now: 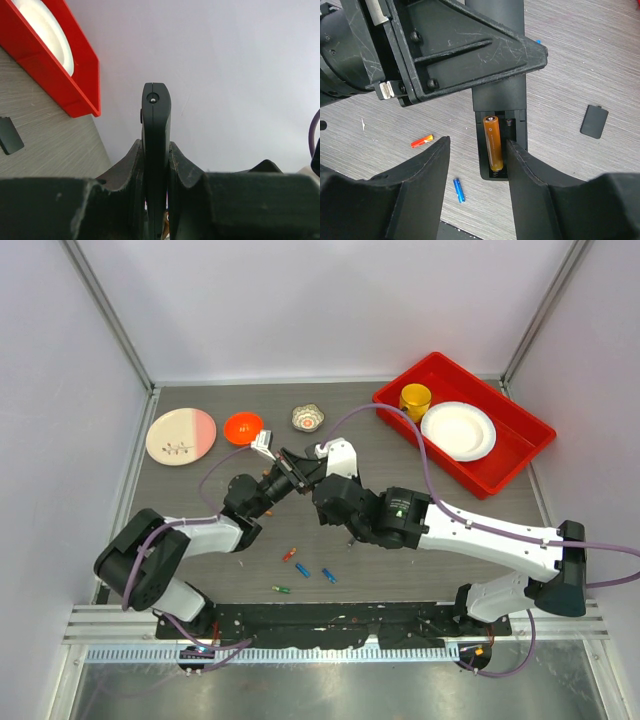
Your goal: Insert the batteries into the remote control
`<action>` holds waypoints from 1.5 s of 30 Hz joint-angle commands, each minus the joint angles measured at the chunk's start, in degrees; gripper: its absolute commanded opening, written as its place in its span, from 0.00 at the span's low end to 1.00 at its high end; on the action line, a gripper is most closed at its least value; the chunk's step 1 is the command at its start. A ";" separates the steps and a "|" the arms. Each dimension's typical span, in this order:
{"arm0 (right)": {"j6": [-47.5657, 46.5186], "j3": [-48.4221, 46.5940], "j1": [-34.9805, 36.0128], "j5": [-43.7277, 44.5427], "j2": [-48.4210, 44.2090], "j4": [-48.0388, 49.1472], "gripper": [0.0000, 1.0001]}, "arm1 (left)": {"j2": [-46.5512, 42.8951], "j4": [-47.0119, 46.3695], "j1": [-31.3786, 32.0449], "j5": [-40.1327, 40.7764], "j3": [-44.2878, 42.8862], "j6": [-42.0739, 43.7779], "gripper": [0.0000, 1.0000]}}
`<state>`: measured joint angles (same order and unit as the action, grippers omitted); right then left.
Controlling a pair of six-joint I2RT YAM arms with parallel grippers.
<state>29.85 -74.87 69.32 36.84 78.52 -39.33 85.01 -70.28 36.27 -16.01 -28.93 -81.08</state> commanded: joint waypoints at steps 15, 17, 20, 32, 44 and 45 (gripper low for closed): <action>-2.95 -7.30 0.11 3.06 -1.79 -0.04 0.66 | 3.58 -14.00 0.12 1.33 0.19 -2.42 0.00; -3.39 -8.18 0.11 2.89 -2.23 -0.04 0.68 | 4.10 -15.15 0.12 1.33 -0.16 -2.59 0.00; -3.83 -9.68 0.03 3.15 -3.28 -0.13 0.71 | 4.99 -16.99 0.03 1.33 -1.04 -3.21 0.00; 10.31 8.94 -19.73 -19.83 -20.23 14.53 0.80 | 3.23 -18.31 -0.59 0.19 -3.85 -2.51 0.00; 27.80 25.73 -34.42 -46.06 -25.70 37.02 0.82 | 0.95 -18.40 -2.08 -1.57 -7.89 -4.44 0.00; 28.59 26.35 -35.04 -47.72 -26.22 38.26 0.82 | 0.94 -18.40 -2.08 -1.83 -8.25 -4.61 0.00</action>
<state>51.18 -50.72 36.93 -0.49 55.09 -13.91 88.31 -73.91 34.61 -16.53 -34.09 -84.55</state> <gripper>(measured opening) 0.818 0.213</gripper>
